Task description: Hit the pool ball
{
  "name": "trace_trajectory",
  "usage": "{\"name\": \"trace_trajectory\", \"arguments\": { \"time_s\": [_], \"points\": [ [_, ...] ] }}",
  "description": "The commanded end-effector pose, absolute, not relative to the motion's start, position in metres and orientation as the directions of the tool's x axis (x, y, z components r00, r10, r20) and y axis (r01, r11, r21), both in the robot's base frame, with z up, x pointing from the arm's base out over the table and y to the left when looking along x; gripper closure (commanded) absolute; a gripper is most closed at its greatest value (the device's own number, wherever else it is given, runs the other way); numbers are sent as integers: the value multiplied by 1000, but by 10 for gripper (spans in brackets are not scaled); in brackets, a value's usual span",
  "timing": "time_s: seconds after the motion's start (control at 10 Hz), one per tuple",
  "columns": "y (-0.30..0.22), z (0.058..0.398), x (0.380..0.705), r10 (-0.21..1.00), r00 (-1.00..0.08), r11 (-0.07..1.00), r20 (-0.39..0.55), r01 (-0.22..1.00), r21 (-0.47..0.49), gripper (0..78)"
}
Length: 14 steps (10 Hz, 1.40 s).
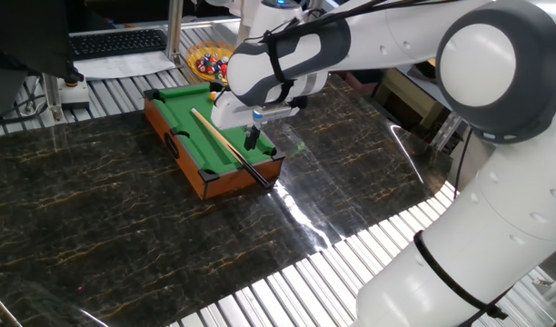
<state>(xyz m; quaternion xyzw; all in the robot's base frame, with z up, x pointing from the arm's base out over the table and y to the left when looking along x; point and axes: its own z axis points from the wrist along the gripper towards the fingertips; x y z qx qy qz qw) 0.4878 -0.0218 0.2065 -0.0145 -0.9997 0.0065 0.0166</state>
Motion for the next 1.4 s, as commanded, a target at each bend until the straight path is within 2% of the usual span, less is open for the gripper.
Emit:
{"name": "trace_trajectory", "arguments": {
  "time_s": [0.1,0.7,1.1,1.4],
  "points": [
    [-22,208,489,23,-999,1000,34,22,-17,776],
    [-22,192,487,-6,-998,1000,64,-7,-26,776],
    [-39,167,477,-78,-995,996,57,-80,-31,776],
    [-39,167,477,-86,-993,996,78,-88,-25,776]
  ]
}}
